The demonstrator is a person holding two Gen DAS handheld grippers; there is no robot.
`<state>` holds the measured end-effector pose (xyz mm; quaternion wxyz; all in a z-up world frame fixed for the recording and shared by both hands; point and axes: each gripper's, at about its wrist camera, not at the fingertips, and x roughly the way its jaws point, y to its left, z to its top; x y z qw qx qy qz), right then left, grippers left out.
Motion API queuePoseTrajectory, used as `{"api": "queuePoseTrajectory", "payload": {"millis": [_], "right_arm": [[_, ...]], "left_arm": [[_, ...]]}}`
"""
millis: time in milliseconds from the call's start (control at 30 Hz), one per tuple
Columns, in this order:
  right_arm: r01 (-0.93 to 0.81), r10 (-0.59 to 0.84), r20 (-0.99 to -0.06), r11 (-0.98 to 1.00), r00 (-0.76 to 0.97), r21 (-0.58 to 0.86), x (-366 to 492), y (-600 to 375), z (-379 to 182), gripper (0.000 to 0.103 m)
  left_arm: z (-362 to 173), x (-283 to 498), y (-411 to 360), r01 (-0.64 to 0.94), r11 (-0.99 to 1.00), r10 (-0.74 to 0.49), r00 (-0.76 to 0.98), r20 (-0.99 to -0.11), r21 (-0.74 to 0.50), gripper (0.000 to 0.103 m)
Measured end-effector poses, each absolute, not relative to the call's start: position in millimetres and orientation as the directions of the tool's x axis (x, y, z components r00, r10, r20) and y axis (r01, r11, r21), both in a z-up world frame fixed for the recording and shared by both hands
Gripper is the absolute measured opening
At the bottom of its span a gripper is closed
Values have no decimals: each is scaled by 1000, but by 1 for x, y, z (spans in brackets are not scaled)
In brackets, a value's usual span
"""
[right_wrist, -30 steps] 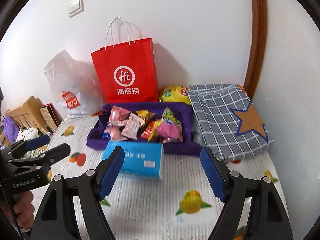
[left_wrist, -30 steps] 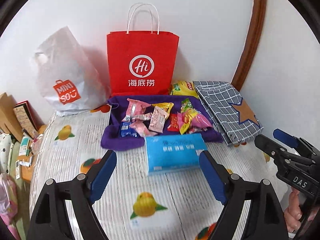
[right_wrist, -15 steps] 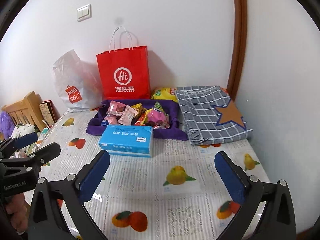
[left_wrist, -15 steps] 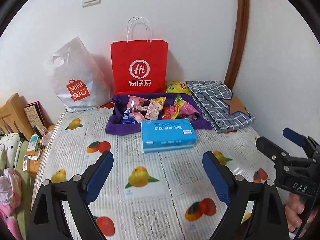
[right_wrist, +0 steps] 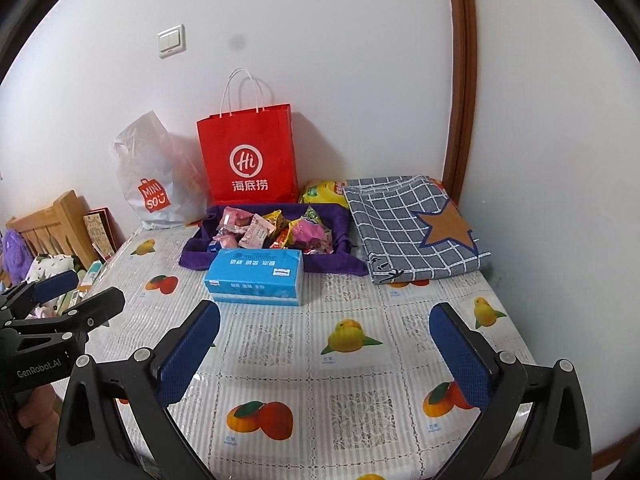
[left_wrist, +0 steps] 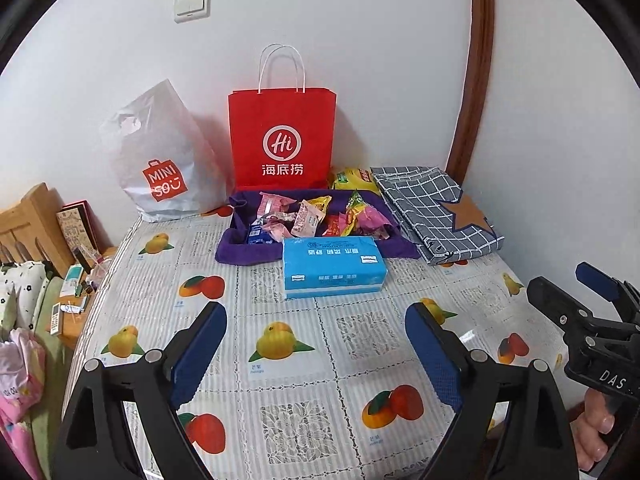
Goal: Organize snacks
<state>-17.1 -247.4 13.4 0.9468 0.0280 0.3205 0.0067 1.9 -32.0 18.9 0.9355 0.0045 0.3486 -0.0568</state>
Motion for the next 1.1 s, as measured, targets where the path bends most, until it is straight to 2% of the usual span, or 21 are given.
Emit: {"api": "queuePoseTrajectory", "payload": {"millis": [1100], "right_arm": [[3,33,-613,998,790,58,-22,-248,9,103]], "left_arm": [[22,-3,-34,110,994,-99,750,-653,-25,91]]}}
